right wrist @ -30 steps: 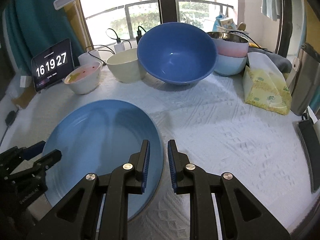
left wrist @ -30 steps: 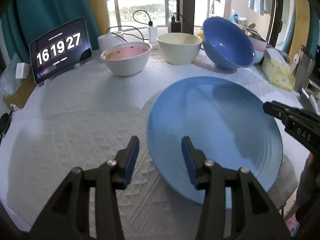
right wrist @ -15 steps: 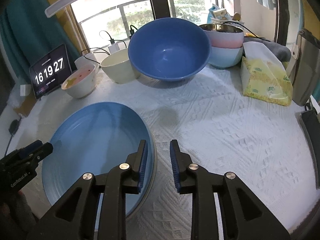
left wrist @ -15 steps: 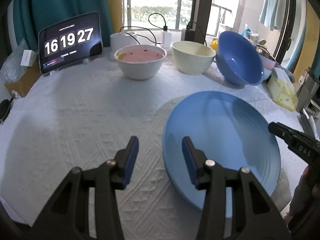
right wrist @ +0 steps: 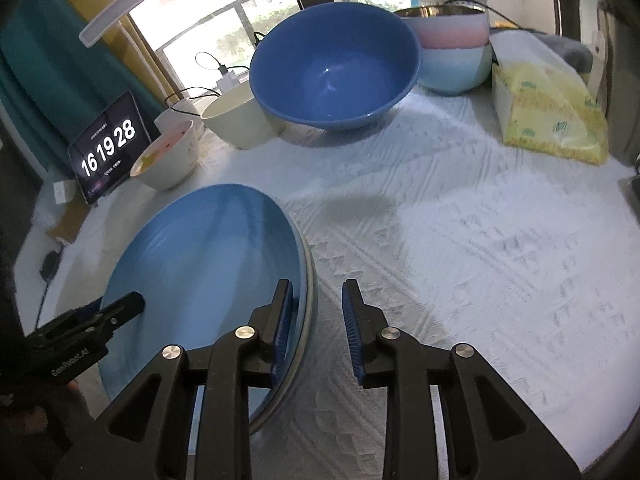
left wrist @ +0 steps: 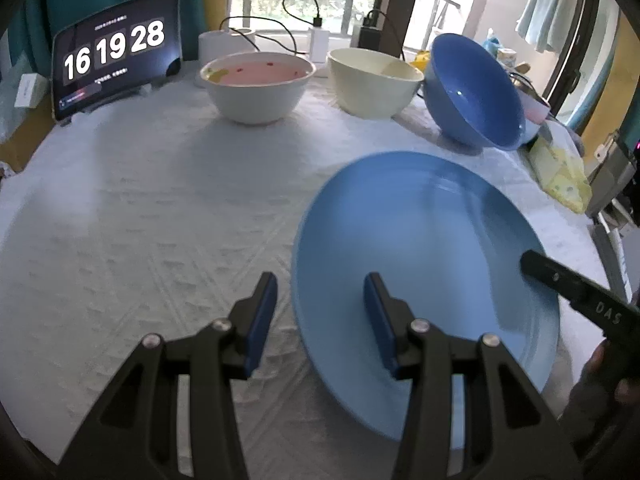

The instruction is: Organize plates and bowls

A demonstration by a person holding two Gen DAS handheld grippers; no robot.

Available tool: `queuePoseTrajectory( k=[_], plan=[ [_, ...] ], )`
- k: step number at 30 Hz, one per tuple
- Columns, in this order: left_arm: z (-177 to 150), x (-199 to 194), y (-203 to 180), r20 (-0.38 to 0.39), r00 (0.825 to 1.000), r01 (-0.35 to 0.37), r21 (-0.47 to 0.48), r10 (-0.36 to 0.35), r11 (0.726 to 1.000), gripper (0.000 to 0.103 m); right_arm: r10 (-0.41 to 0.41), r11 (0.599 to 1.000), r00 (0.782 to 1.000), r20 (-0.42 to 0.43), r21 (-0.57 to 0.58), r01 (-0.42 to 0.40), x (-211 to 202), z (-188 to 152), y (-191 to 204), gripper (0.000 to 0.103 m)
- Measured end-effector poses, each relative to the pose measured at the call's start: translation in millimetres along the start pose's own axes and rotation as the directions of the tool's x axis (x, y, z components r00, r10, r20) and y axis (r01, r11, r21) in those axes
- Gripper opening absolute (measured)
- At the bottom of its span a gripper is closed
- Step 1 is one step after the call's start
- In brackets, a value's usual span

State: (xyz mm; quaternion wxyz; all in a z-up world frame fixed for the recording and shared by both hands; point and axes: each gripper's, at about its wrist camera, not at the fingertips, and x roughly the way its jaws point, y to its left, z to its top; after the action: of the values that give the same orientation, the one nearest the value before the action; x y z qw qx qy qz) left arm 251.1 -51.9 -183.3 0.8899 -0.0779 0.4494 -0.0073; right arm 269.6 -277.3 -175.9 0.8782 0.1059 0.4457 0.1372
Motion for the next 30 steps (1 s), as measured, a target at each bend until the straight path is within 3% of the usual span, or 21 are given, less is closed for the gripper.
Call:
queuePoseTrajectory(
  k=[7, 11, 16, 30],
  plan=[
    [-1, 6, 12, -0.01, 0.997, 0.08, -0.1, -0.081, 0.992, 0.047, 0.082, 0.995, 0.996, -0.032, 0.053, -0.08, 10, -4, -2, 0.039],
    [-1, 6, 9, -0.022, 0.994, 0.101, -0.09, -0.104, 0.991, 0.047, 0.085, 0.995, 0.996, -0.018, 0.053, -0.084, 9, -6, 1, 0.04],
    [-1, 6, 5, -0.02, 0.995, 0.098, -0.067, -0.099, 0.993, 0.047, 0.122, 0.991, 0.992, -0.02, 0.063, -0.12, 10, -10, 2, 0.038],
    [-3, 2, 8, -0.013, 0.995, 0.094, -0.073, -0.095, 0.993, 0.045, 0.094, 0.994, 0.996, -0.01, 0.062, -0.093, 8, -10, 6, 0.037]
  ],
)
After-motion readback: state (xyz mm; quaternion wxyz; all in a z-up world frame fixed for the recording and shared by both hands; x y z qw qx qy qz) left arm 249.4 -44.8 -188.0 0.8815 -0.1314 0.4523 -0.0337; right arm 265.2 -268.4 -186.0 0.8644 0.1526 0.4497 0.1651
